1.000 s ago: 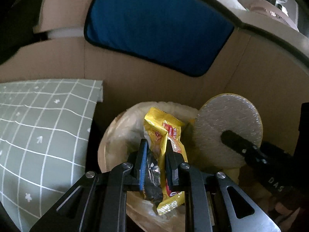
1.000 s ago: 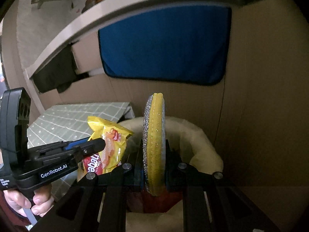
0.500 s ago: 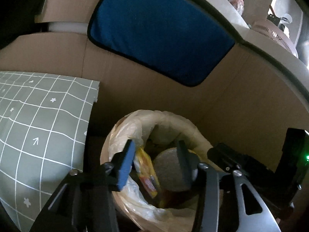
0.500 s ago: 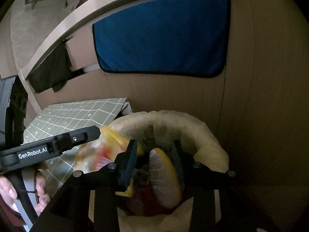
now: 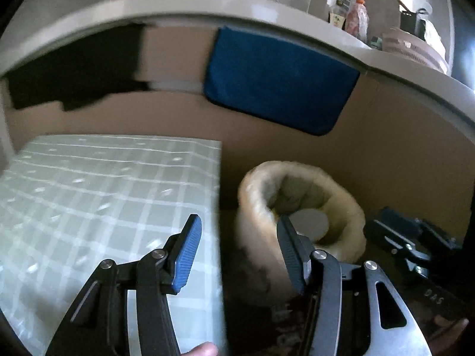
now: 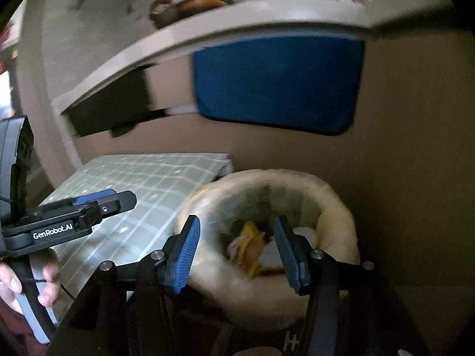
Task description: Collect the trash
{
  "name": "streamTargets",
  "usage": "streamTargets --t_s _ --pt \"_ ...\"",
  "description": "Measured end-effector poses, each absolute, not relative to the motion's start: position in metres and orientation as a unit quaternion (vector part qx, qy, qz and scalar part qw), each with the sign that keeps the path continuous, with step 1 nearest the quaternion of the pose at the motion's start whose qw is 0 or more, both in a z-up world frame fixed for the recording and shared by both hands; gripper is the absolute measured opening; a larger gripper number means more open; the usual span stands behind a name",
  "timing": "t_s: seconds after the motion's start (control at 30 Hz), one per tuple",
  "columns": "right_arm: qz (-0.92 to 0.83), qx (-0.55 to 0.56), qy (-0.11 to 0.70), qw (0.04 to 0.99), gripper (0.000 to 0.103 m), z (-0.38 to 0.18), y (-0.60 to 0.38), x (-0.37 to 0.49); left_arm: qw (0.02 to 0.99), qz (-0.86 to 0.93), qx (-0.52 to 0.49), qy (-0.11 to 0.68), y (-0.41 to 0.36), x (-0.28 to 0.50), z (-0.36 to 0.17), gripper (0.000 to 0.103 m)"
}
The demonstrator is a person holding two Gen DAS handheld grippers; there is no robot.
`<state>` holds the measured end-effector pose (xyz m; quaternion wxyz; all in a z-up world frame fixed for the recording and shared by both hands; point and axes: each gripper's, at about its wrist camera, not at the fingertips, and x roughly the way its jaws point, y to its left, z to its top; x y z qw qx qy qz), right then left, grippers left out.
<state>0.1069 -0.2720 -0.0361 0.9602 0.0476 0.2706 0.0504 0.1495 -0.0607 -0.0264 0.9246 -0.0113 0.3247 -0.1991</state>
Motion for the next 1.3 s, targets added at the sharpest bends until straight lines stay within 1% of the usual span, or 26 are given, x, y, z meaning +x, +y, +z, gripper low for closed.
streamTargets --t_s 0.17,0.23,0.27,0.37,0.67,0.9,1.3 --pt "0.058 0.011 0.247 0.967 0.058 -0.024 -0.229 0.055 0.946 -0.171 0.015 0.273 -0.033 0.086 -0.008 0.054" --pt "0.057 0.006 0.243 0.968 0.063 -0.023 -0.215 0.037 0.954 -0.156 0.016 0.254 -0.024 0.066 -0.003 0.054" --pt "0.056 0.007 0.242 0.969 0.064 -0.022 -0.210 0.030 0.958 -0.149 0.017 0.245 -0.020 0.057 -0.001 0.054" --pt "0.060 0.017 0.242 0.968 0.064 -0.021 -0.200 0.013 0.966 -0.124 0.027 0.226 -0.011 0.036 0.005 0.054" --pt "0.054 0.004 0.232 0.971 0.064 -0.020 -0.177 -0.026 0.974 -0.080 0.027 0.208 0.007 0.002 0.017 0.054" --pt "0.061 -0.005 0.233 0.971 0.064 -0.019 -0.168 -0.030 0.979 -0.039 0.028 0.196 0.015 -0.015 0.020 0.054" --pt "0.068 -0.009 0.232 0.970 0.064 -0.019 -0.161 -0.034 0.982 -0.035 0.023 0.186 0.019 -0.022 0.022 0.054"
